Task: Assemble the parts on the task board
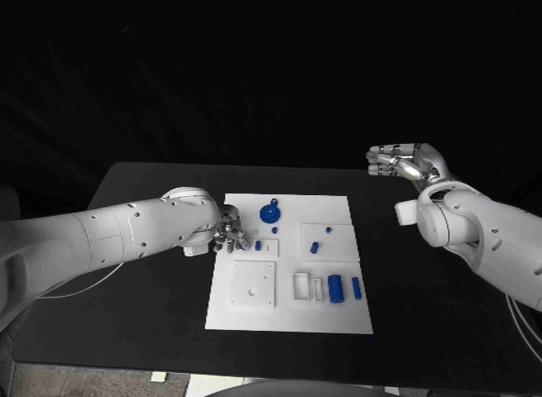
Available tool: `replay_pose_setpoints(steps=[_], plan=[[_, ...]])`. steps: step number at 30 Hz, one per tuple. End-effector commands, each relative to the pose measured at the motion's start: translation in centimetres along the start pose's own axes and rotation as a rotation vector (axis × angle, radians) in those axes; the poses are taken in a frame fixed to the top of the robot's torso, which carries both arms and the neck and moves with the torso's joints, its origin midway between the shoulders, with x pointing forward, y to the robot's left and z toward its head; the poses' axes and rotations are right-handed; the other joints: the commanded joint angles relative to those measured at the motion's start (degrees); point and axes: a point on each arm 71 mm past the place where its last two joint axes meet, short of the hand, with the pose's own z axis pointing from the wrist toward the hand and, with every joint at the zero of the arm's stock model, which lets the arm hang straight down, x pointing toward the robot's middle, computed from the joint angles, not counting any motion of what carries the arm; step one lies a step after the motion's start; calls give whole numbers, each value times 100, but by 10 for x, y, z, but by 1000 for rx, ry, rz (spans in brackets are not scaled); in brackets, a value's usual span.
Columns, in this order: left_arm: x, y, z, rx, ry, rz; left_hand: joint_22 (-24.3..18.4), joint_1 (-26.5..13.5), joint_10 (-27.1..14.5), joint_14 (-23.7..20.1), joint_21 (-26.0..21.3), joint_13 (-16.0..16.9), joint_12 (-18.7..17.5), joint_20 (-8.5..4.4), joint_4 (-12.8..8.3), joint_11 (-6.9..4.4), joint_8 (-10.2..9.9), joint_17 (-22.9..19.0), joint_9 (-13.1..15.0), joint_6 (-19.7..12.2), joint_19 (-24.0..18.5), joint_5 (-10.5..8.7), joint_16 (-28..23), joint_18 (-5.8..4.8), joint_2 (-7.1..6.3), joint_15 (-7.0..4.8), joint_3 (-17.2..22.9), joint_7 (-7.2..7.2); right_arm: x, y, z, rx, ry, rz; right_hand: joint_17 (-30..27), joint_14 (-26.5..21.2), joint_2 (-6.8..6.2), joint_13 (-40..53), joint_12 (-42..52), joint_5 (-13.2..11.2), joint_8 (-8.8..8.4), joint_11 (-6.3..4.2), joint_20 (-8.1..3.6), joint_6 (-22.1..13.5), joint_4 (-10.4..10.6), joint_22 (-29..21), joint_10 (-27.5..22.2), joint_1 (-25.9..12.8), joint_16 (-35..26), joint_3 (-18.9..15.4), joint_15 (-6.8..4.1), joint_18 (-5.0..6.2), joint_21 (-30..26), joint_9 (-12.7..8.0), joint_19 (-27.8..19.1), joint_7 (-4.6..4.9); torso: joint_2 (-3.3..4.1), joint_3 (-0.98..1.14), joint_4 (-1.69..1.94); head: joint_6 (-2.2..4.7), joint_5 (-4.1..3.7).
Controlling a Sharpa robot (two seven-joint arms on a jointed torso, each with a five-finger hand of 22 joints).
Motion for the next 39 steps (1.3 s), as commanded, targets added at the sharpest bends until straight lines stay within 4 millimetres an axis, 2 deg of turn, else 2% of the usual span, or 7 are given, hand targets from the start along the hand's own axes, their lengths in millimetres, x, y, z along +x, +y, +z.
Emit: replay_pose_setpoints(steps=[1, 16, 33, 39], plan=[[2, -3, 0, 18, 16, 16, 97, 85, 264, 2, 2, -2, -9, 41, -79, -24, 12, -5, 9, 183, 8, -13, -38, 107, 62, 13, 104, -217, 2, 1, 0, -7, 15, 3, -7, -44, 21, -6, -32, 27, -1, 3, 0, -49, 15, 1, -53, -9, -27, 18, 2, 47, -21, -2, -48, 1, 0, -5, 2, -13, -7], [4, -5, 1, 26, 20, 29, 98, 94, 262, -6, 1, 0, -22, 43, -88, -24, 9, -15, 20, 175, 5, -19, -44, 108, 72, 16, 114, -215, 3, 0, 0, -7, 17, 5, -7, -43, 17, -6, -32, 24, -1, 1, -1, -44, -2, 1, -52, 0, -27, 29, 1, 47, -21, -2, -48, 0, 0, -9, -1, -25, 0], [-1, -5, 3, 15, -27, 75, 98, 94, 264, 5, 3, 5, -23, 40, -94, -28, 4, -5, 22, 181, 11, -19, -38, 109, 69, 14, 114, -217, 4, 0, 0, -6, 17, 5, -7, -45, 28, -6, -32, 22, -2, 3, -1, -49, -24, 1, -53, -28, -27, 38, 2, 47, -22, -3, -47, 2, 1, 1, -1, -20, 6], [-1, -5, 3, 14, -25, 79, 97, 95, 265, 10, 4, 7, -19, 40, -98, -30, 1, 2, 20, 186, 16, -18, -35, 110, 69, 13, 116, -218, 4, 0, 0, -6, 18, 5, -7, -45, 28, -6, -32, 22, -2, 3, -1, -49, -24, 1, -53, -28, -27, 38, 2, 47, -22, -3, -47, 2, 0, -3, 2, -25, 1]])
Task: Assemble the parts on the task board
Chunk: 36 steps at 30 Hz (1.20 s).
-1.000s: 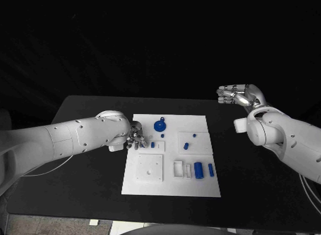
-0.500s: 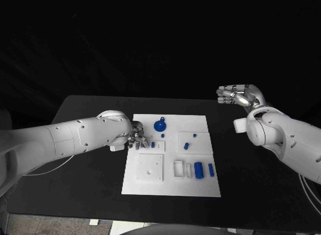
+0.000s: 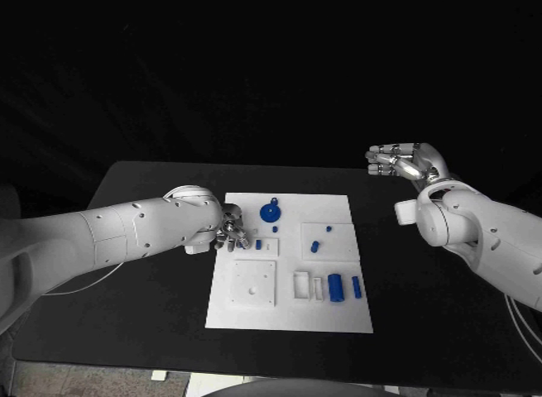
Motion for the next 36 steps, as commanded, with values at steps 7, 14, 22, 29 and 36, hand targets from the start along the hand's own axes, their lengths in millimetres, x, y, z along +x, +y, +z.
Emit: replay_pose_setpoints(steps=[7, 14, 22, 29, 36], plan=[[0, -2, 1, 6, 0, 20, 94, 77, 264, 11, 3, 6, -19, 40, -88, -29, 7, 8, 6, 192, 17, 20, -12, 110, 92, 13, 109, -211, 2, 0, 0, -7, 16, 3, -7, -45, 28, -7, -32, 22, -2, 3, 0, -53, 0, 2, -53, -28, -27, 14, 2, 47, -22, -3, -47, 5, 0, -3, 5, -9, -6], [1, -3, 1, 10, 12, 13, 94, 75, 264, 9, 2, 6, -19, 39, -88, -29, 7, 7, 6, 193, 17, 19, -14, 110, 89, 13, 108, -211, 2, 0, 0, -6, 17, 3, -7, -45, 28, -7, -32, 22, -2, 3, 0, -53, 0, 2, -53, -28, -27, 14, 2, 47, -22, -3, -47, 5, -5, -6, 1, -6, -8], [2, -4, 2, 15, 24, 5, 94, 75, 264, 9, 2, 6, -19, 39, -88, -29, 7, 7, 6, 193, 17, 19, -14, 110, 89, 13, 108, -211, 2, 0, 0, -7, 17, 3, -7, -45, 28, -7, -32, 22, -2, 3, 0, -53, 0, 2, -53, -28, -27, 14, 2, 47, -22, -3, -47, 5, 0, -3, 2, 5, -4], [5, -3, 3, 11, 33, 3, 95, 66, 263, 4, -3, 5, -25, 40, -95, -28, 8, -1, 16, 192, 13, 25, -20, 107, 97, 15, 113, -210, 2, 0, 0, -6, 16, 2, -7, -46, 34, -8, -33, 23, -2, 3, 0, -55, -13, 1, -54, -27, -27, 22, 3, 46, -23, -3, -50, 5, 2, 0, 4, -11, -14], [6, -3, 3, 9, 38, 1, 95, 66, 263, 4, -3, 5, -25, 40, -95, -28, 8, -1, 16, 192, 13, 25, -20, 107, 97, 15, 113, -210, 2, 0, 0, -6, 16, 2, -7, -46, 34, -8, -33, 23, -2, 3, 0, -55, -13, 1, -54, -27, -27, 22, 3, 46, -23, -3, -50, 5, 1, -1, 2, -17, -17]])
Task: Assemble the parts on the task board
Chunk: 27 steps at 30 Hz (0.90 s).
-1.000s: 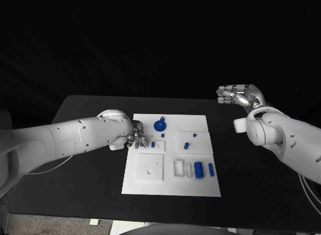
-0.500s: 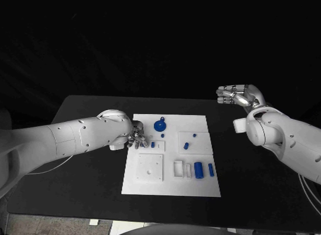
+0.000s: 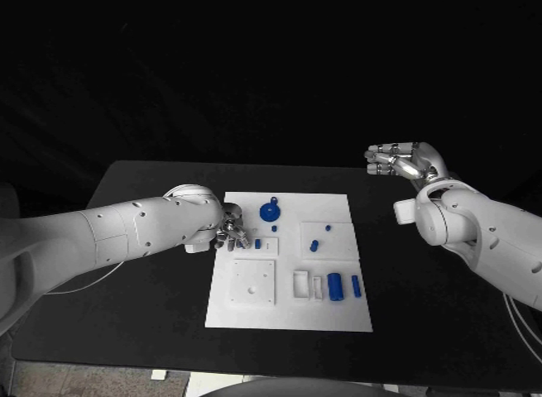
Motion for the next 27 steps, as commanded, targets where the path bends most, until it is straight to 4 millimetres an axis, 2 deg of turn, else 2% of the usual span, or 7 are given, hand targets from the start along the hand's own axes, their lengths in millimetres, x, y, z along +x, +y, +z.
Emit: replay_pose_setpoints(steps=[1, 18, 27], plan=[[6, -2, 2, 6, 25, 0, 97, 58, 262, 4, -3, 4, -25, 40, -86, -28, 11, -2, 9, 186, 13, 39, -20, 107, 104, 15, 120, -215, 1, 1, 0, -8, 16, 2, -7, -46, 34, -9, -33, 24, -2, 3, 0, -36, -13, 1, -54, -27, -27, 22, 3, 46, -23, -3, -50, -14, 1, -1, -2, 0, 0], [14, -1, 8, -18, 50, 0, 97, 59, 264, 3, -7, 6, -28, 31, -94, -26, -3, -8, 2, 181, 16, 5, -27, 101, 114, 11, 120, -213, 1, 1, 0, -9, 15, 1, -7, -46, 34, -9, -33, 24, -2, 3, 0, -36, -13, 1, -54, -27, -27, 22, 3, 46, -23, -3, -50, -14, 2, -1, -10, -8, -12], [18, -1, 9, -24, 65, 3, 98, 61, 265, 15, -4, 7, -23, 27, -112, -31, -4, 17, -3, 191, 23, 18, -14, 98, 118, 10, 128, -215, 1, 1, 0, -9, 14, 1, -7, -46, 34, -9, -33, 24, -2, 3, 0, -36, -13, 1, -54, -27, -27, 22, 3, 46, -23, -3, -50, -14, 0, -3, -1, -22, -27]])
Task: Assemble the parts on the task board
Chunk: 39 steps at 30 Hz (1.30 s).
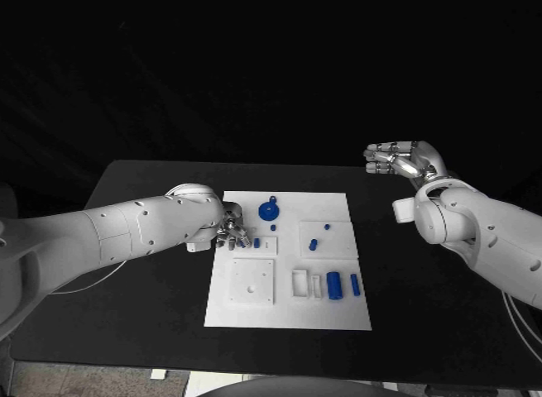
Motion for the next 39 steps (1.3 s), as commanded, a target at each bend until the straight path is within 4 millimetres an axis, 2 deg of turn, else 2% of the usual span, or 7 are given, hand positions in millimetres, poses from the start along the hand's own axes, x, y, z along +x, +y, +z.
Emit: replay_pose_setpoints(steps=[1, 39], plan=[[17, 2, 4, -21, 56, 15, 99, 51, 265, 17, -4, 7, -20, 25, -103, -33, -17, 11, -14, 158, 24, 12, -11, 97, 124, 10, 144, -207, 1, 1, 0, -9, 15, 1, -7, -46, 34, -9, -33, 24, -2, 3, 0, -36, -13, 1, -54, -27, -27, 22, 3, 47, -23, -3, -50, -14, 0, -2, 4, -5, -4], [14, 14, 3, -61, 40, 24, 99, 29, 266, 38, 0, -8, -5, 21, -171, -42, -20, 56, -28, 180, 34, 47, -2, 93, 132, 10, 169, -211, 1, 0, 0, -8, 15, 2, -7, -46, 34, -8, -32, 21, 0, 4, 0, -32, -13, 1, -54, -38, -27, 22, 3, 48, -23, -2, -50, -12, -2, -7, 5, -19, 10]])
